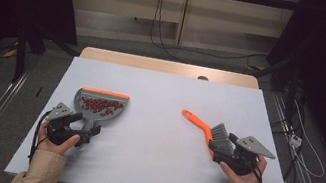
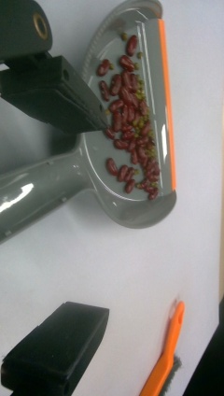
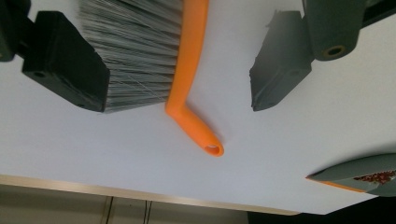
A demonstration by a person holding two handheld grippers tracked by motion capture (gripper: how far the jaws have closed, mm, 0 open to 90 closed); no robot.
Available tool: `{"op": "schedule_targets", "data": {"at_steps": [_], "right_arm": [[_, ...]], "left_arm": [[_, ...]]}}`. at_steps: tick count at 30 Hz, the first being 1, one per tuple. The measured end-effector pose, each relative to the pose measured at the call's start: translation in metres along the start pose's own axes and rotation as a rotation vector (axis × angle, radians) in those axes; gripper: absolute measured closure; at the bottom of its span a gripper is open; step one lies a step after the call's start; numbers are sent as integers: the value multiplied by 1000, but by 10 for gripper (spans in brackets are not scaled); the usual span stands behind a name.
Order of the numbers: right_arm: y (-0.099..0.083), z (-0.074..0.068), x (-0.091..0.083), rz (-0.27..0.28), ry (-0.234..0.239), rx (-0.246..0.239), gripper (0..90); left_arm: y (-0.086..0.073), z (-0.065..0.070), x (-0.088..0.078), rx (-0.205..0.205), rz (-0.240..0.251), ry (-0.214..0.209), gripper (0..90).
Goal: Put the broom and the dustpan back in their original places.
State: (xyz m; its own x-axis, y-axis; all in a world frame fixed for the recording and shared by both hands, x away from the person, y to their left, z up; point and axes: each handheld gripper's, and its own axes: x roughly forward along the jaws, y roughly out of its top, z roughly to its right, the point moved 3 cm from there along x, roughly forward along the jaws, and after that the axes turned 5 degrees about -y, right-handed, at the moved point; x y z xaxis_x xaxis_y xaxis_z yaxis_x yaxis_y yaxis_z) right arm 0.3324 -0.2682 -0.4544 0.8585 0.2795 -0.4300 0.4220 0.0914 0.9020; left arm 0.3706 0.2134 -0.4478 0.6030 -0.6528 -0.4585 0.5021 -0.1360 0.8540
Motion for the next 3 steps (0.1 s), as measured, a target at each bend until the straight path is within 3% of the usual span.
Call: {"op": "schedule_targets", "data": {"at_steps": [3], "right_arm": [[-1,-2,-1,1,8,-5,193]], "left_arm": [[0,0,-1,19,1,-7,85]]}}
